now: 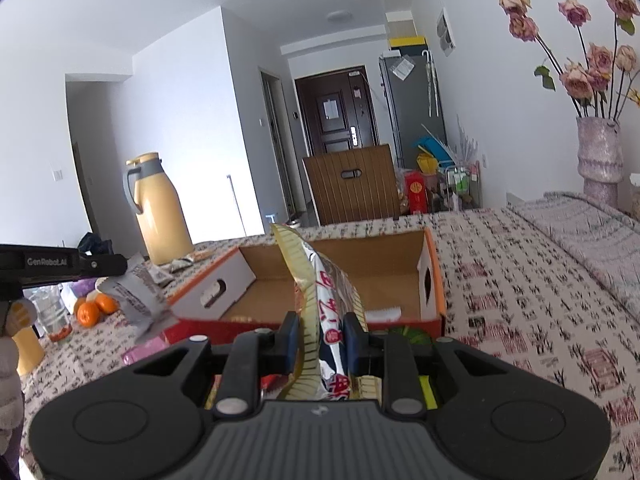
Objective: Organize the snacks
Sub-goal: 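Carry both packets into the cardboard box and open both grippers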
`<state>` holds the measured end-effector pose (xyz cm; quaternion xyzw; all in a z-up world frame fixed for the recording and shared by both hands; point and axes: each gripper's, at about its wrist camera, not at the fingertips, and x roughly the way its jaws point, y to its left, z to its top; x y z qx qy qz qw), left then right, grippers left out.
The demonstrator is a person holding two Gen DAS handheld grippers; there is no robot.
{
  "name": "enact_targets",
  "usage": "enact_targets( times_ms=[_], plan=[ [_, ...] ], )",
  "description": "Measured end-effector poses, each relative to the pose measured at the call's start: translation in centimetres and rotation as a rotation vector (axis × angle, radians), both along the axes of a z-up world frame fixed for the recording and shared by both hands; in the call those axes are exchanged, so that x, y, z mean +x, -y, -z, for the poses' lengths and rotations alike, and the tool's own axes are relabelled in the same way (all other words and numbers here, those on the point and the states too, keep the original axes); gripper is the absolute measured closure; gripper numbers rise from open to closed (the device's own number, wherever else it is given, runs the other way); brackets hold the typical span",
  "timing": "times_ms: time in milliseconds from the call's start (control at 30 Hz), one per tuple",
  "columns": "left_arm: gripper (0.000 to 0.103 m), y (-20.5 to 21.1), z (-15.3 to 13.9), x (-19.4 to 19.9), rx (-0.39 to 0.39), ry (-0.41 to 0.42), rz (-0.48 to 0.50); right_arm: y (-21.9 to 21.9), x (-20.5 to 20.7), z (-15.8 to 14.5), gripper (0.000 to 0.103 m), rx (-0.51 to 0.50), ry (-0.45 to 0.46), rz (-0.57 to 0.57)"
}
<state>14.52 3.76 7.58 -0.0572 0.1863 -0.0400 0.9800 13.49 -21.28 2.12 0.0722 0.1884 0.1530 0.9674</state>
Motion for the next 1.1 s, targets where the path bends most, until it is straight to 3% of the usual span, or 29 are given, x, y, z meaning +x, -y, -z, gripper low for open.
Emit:
enact_targets(
  times_ms=[567,1100],
  plan=[
    [0.102,1.7,-1.1,6.6,0.007,0.004,0.029,-0.8,7.5,-3.0,0.08,-0.009,0.066,0.011],
    [0.102,0.9,4.2,13.4,-0.005,-0.135,0.017,-2.2,14.4,1.5,0.08,-0.031,-0.04,0.004]
  ],
)
